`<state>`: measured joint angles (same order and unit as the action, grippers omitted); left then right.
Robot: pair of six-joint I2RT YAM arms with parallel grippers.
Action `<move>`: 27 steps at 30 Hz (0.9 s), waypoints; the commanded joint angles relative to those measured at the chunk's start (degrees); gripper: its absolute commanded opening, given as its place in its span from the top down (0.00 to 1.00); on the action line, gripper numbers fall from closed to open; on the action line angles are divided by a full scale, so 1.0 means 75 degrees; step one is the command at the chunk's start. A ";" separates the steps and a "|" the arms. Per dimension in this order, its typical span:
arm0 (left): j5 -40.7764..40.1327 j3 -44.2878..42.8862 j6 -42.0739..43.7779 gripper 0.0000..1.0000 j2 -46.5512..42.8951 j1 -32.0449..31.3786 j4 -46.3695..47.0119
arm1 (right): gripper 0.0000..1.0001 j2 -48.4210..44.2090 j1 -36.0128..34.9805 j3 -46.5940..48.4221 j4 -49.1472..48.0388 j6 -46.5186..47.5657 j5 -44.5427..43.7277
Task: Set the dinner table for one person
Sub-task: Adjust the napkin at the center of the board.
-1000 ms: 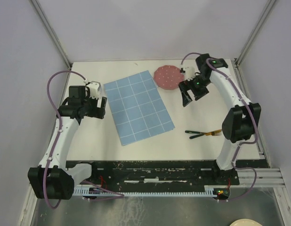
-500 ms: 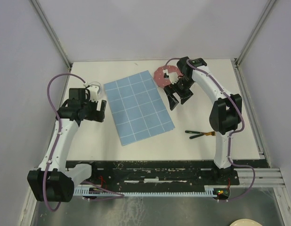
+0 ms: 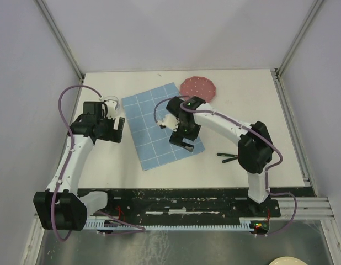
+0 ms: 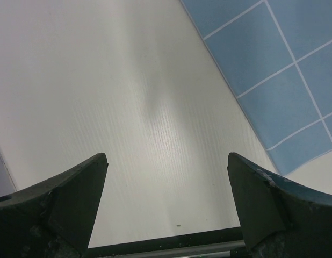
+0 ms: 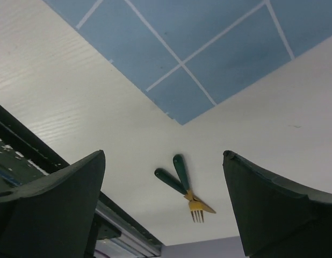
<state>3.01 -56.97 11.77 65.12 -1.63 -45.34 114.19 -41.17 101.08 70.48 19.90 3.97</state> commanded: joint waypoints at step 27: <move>-0.1049 -0.1159 0.0514 0.01 0.0138 -0.0008 0.0374 | 0.01 -0.0177 -0.2771 -0.1326 -0.2280 0.0416 -0.1513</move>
<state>-3.07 -62.52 13.06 66.87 -1.63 -44.53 109.58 -62.02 87.07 56.69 21.61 -7.57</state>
